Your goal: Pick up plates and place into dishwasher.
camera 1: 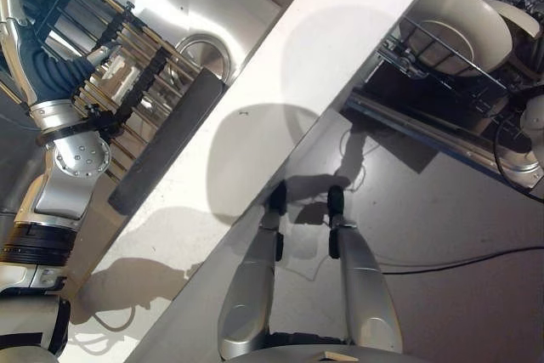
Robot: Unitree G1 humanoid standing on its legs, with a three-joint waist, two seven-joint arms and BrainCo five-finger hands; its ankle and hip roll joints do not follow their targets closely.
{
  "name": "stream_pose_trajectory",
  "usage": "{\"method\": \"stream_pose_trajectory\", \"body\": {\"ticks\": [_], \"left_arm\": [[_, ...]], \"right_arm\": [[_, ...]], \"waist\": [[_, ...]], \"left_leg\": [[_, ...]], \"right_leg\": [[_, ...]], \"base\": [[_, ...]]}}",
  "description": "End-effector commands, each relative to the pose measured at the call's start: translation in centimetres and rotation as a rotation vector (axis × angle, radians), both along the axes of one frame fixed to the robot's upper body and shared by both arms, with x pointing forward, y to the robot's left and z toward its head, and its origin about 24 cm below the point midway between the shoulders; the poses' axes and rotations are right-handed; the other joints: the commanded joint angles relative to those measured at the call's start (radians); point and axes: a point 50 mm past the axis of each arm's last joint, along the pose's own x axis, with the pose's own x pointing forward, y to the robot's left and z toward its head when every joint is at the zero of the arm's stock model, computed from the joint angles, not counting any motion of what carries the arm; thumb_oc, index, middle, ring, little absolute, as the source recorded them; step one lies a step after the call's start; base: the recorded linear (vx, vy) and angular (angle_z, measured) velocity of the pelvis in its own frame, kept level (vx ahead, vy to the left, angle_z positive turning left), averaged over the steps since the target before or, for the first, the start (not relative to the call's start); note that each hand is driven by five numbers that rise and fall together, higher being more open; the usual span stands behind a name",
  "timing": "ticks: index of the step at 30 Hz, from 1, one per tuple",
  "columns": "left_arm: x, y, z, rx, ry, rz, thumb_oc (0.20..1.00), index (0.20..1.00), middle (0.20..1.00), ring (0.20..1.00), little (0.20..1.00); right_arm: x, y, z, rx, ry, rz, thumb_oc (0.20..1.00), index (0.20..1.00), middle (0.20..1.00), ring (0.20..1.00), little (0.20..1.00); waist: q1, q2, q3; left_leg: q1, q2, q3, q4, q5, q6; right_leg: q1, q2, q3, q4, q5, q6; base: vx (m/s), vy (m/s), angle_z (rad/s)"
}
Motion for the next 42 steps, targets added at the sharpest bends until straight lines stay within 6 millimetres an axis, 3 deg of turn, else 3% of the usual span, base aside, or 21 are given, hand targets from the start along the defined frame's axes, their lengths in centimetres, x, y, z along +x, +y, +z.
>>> {"method": "stream_pose_trajectory", "body": {"ticks": [1,6,14,24,28,33,42], "left_arm": [[-0.6,0.5,2.0,-0.002,-0.090,0.017,1.000,1.000,1.000,1.000,1.000],[-0.8,0.9,1.5,-0.012,-0.071,0.014,1.000,1.000,1.000,1.000,1.000],[-1.6,1.8,0.6,-0.018,-0.028,0.030,1.000,1.000,1.000,1.000,1.000],[-2.7,2.7,-1.8,-0.028,0.031,0.050,1.000,1.000,1.000,1.000,1.000],[-2.8,2.6,-2.4,-0.041,0.049,0.046,1.000,1.000,1.000,1.000,1.000],[-3.0,2.3,-4.4,-0.070,0.078,0.044,1.000,1.000,1.000,1.000,1.000],[-3.4,1.7,-6.9,-0.140,0.097,0.036,1.000,1.000,1.000,1.000,1.000]], "right_arm": [[0.0,-0.8,-2.1,0.046,0.089,-0.044,1.000,1.000,1.000,1.000,1.000],[-0.3,-0.9,-2.4,0.079,0.083,-0.035,1.000,1.000,1.000,1.000,1.000],[-1.2,-1.2,-4.8,0.150,0.103,-0.012,1.000,1.000,1.000,1.000,1.000],[-2.8,0.0,-5.2,0.221,-0.056,0.059,1.000,1.000,1.000,1.000,1.000],[-3.4,0.5,-4.9,0.311,-0.198,0.071,1.000,1.000,1.000,1.000,1.000],[-4.9,1.3,-6.3,0.445,-0.393,0.045,1.000,1.000,1.000,1.000,1.000],[-6.7,1.2,-8.4,0.583,-0.595,-0.078,1.000,1.000,1.000,1.000,1.000]], "waist": [[-0.004,0.025,0.011],[-0.008,0.017,0.000],[-0.012,-0.002,-0.058],[-0.033,-0.015,-0.111],[-0.043,-0.016,-0.123],[-0.065,-0.002,-0.131],[-0.091,0.042,-0.131]], "left_leg": [[-0.012,-0.026,0.006,-0.054,0.043,0.045],[0.011,-0.023,0.011,-0.052,0.035,0.045],[0.097,-0.019,0.019,-0.062,0.014,0.044],[0.174,-0.012,0.025,-0.068,-0.009,0.045],[0.192,-0.009,0.033,-0.075,-0.013,0.048],[0.210,-0.005,0.045,-0.079,-0.015,0.051],[0.225,-0.004,0.064,-0.102,-0.007,0.051]], "right_leg": [[0.012,-0.039,-0.026,0.005,-0.037,0.052],[0.036,-0.039,-0.029,-0.004,-0.034,0.051],[0.130,-0.045,-0.041,-0.049,-0.032,0.046],[0.214,-0.041,-0.033,-0.083,-0.032,0.041],[0.227,-0.040,-0.025,-0.090,-0.030,0.041],[0.233,-0.037,-0.008,-0.087,-0.030,0.043],[0.224,-0.044,0.025,-0.101,-0.022,0.046]], "base": [[0.00,0.000,0.00],[0.00,0.000,0.00],[0.05,0.011,0.00],[0.02,0.010,0.02],[-0.03,0.025,-0.01],[-0.06,0.066,-0.09],[-0.08,0.083,-0.11]]}}
